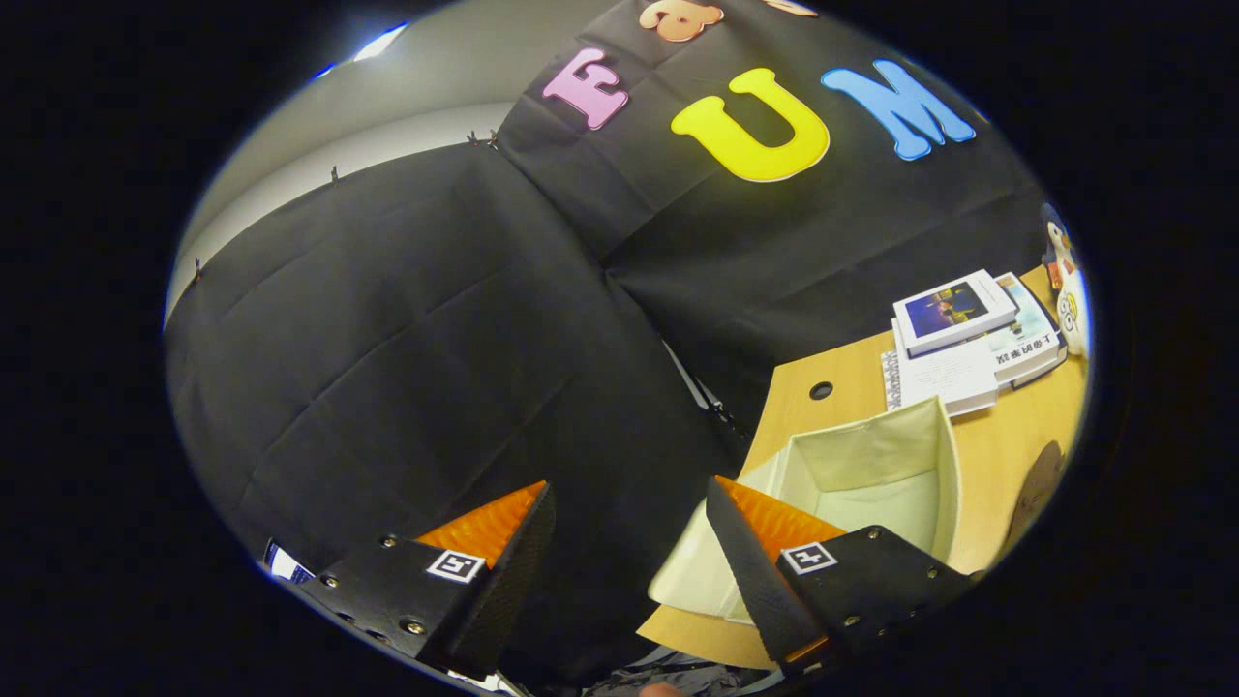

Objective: Open the storage box then place both shoes into the box .Put the left shoe in first, then the right shoe, with the right side of both shoes facing outward in a uniform manner.

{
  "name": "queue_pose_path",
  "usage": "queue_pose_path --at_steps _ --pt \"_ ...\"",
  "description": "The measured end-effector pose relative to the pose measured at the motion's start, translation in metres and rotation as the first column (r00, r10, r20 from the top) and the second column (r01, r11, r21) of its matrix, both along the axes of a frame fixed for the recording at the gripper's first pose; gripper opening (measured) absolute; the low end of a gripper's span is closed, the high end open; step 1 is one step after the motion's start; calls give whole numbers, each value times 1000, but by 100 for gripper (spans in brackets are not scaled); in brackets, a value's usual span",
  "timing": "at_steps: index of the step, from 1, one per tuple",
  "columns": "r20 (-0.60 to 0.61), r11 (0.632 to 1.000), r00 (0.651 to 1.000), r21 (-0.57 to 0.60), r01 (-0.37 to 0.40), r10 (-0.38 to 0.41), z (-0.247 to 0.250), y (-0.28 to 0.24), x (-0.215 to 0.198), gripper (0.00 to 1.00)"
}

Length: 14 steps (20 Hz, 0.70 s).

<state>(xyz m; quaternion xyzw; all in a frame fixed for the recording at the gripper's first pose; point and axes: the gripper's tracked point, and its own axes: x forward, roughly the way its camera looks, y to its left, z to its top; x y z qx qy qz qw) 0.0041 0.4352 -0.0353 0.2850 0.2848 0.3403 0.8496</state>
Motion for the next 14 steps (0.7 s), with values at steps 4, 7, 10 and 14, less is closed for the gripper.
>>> queue_pose_path --at_steps 4,7,10,14 --pt "43 996 998 -77 54 -51 -10 -40 10 96" --pt "62 985 994 -136 103 -95 -18 -76 17 96" --pt "63 971 988 -184 154 -144 -26 -116 24 96" --pt "60 946 979 -252 206 -197 -41 -167 33 96"
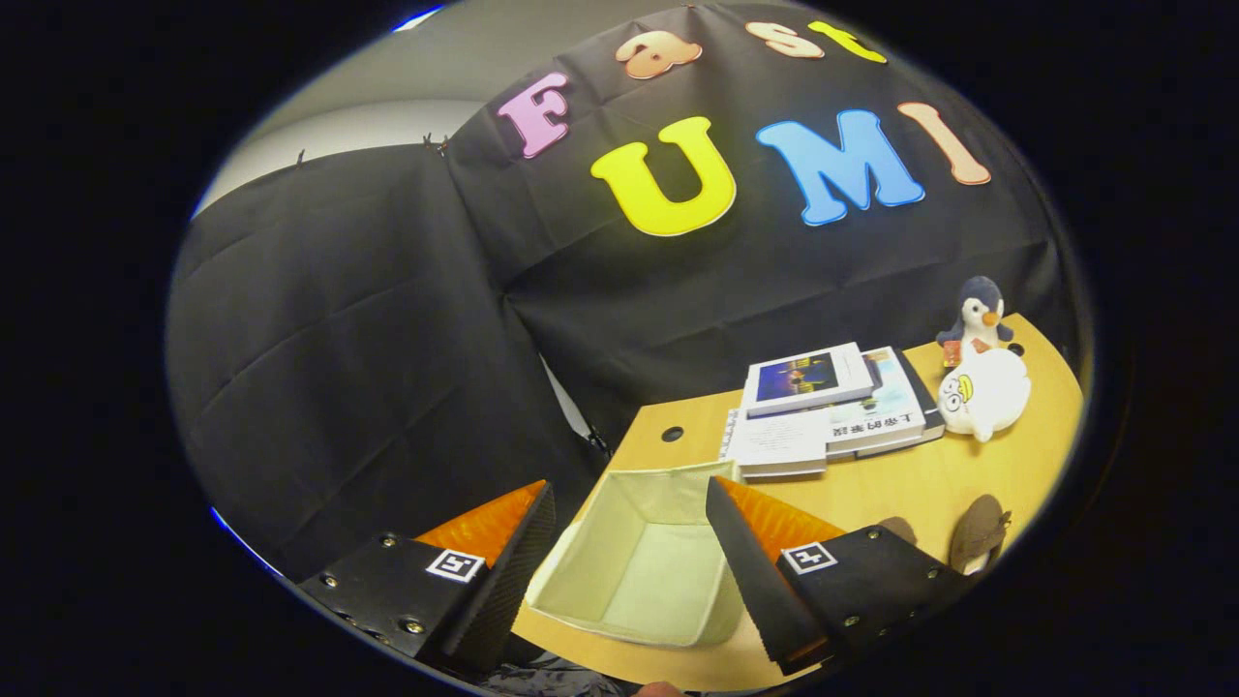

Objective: Open the storage box then place both shoes into the box .Put the left shoe in first, then the right shoe, with the right side of both shoes facing outward in a uniform manner.

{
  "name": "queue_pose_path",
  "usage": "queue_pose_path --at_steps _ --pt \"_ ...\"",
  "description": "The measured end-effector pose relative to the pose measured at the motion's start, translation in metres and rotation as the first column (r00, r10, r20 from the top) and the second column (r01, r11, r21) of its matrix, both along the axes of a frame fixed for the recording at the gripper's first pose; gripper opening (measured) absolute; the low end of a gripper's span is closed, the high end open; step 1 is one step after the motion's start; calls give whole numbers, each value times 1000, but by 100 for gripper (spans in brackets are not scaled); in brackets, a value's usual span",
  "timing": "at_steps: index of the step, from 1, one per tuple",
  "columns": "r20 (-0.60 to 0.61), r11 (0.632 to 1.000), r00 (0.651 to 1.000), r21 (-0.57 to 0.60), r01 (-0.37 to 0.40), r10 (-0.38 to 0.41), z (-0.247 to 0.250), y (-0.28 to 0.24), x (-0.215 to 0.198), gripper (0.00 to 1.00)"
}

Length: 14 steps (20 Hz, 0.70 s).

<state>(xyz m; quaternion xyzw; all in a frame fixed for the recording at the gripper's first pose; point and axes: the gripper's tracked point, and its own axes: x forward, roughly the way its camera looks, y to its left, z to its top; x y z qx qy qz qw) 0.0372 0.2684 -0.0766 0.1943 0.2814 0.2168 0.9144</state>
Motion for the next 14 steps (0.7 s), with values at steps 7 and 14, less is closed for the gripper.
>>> queue_pose_path --at_steps 7,14 --pt "-40 990 996 -120 69 -74 -42 -71 7 96" --pt "-102 974 987 -202 101 -124 -98 -121 0 96"
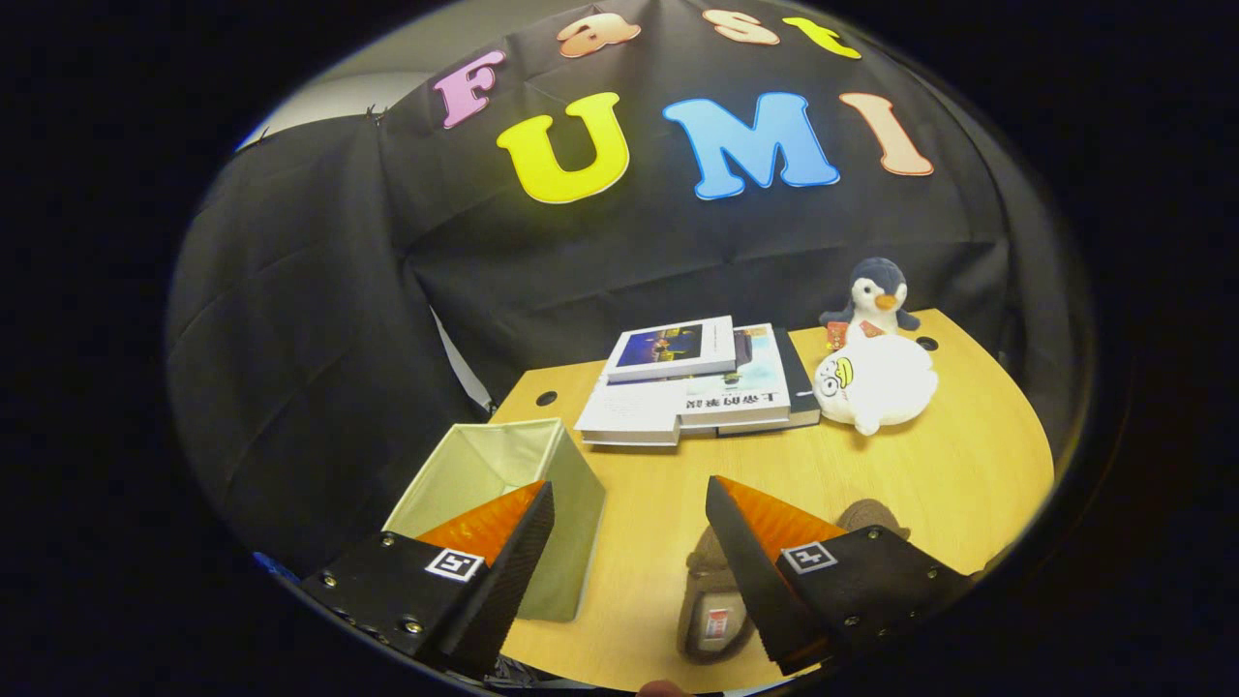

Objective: Open the storage box then place both shoes into the box .Put the left shoe in first, then the right shoe, with the right side of both shoes facing outward in a uniform manner.

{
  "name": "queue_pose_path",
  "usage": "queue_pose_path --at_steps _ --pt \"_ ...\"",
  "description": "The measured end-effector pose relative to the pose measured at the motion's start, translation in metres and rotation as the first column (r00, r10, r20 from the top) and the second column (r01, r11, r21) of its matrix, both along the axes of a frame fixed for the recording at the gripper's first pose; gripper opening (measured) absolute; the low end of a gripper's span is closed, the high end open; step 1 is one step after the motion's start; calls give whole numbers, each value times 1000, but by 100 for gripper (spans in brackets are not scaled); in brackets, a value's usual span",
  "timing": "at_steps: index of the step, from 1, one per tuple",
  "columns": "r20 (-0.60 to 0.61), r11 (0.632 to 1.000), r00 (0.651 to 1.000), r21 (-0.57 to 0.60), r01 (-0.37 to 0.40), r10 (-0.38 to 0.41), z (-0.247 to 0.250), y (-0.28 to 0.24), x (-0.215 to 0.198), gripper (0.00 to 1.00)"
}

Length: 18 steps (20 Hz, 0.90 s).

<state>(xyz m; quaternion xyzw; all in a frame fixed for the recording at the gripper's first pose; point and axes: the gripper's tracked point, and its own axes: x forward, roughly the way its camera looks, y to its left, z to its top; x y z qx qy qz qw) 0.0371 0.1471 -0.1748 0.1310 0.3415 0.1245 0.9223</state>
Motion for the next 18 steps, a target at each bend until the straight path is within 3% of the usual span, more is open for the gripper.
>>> queue_pose_path --at_steps 6,18 --pt "-50 998 998 -41 37 -39 -45 -37 -11 96" --pt "-201 995 979 -102 -5 -16 -126 -67 -45 96"
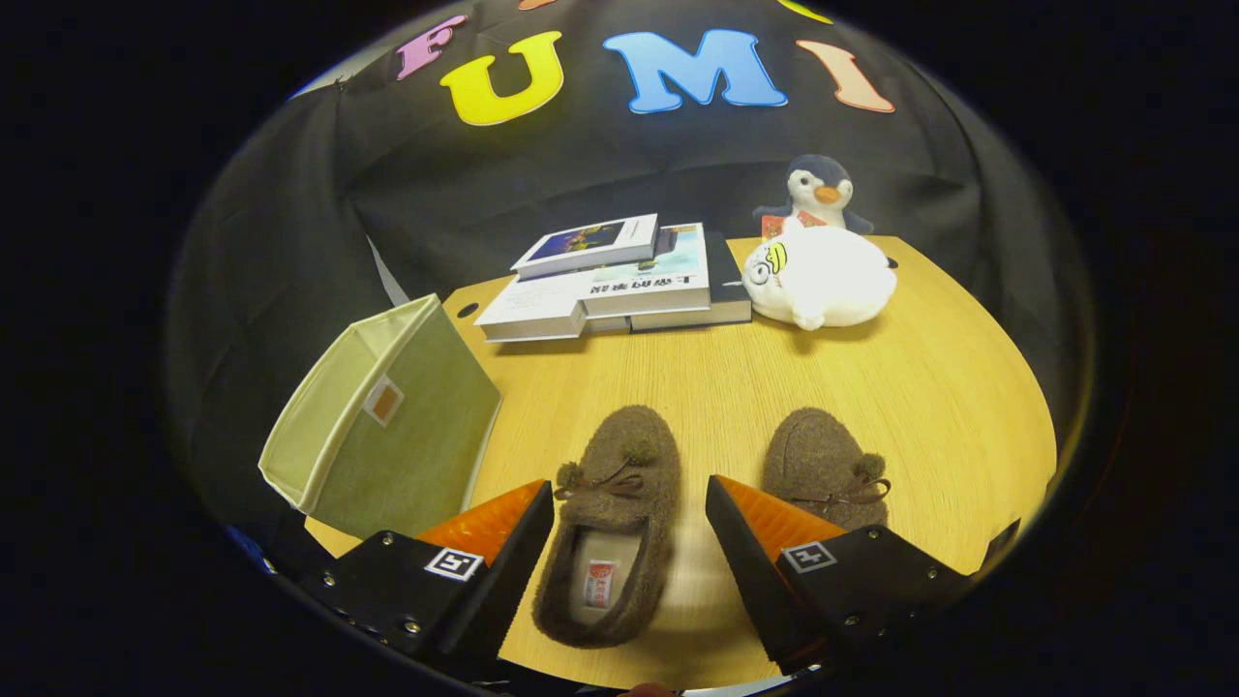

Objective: Open the storage box then place both shoes into the box .Put the left shoe in first, then the right shoe, with the right side of both shoes facing outward in a uniform manner.

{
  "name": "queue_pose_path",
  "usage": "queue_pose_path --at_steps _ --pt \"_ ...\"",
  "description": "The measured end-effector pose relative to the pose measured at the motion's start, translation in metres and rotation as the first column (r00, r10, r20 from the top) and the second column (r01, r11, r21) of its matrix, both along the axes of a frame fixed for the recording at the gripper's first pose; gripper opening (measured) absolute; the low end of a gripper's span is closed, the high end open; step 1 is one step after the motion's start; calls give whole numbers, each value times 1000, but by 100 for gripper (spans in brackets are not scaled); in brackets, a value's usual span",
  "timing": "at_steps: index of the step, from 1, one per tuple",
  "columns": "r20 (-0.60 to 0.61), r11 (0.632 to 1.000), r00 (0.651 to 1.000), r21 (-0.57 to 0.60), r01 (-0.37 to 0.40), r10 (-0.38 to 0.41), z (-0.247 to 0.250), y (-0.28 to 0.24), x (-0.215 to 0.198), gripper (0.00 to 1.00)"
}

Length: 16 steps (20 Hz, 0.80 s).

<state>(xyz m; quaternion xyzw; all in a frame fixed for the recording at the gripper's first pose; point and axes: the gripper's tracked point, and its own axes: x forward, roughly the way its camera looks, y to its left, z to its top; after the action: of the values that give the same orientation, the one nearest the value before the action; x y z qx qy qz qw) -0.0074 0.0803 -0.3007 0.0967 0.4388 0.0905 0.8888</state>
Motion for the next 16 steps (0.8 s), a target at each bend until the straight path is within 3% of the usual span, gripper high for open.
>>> queue_pose_path --at_steps 6,13,15,16 --pt "-85 999 996 -28 -42 40 -33 -1 -18 97" --pt "-164 1000 986 -18 0 -3 -60 -3 -18 96" --pt "-179 1000 984 -15 6 -9 -62 -3 -19 84" --pt "-185 1000 983 -5 8 -9 -63 -1 -20 72"
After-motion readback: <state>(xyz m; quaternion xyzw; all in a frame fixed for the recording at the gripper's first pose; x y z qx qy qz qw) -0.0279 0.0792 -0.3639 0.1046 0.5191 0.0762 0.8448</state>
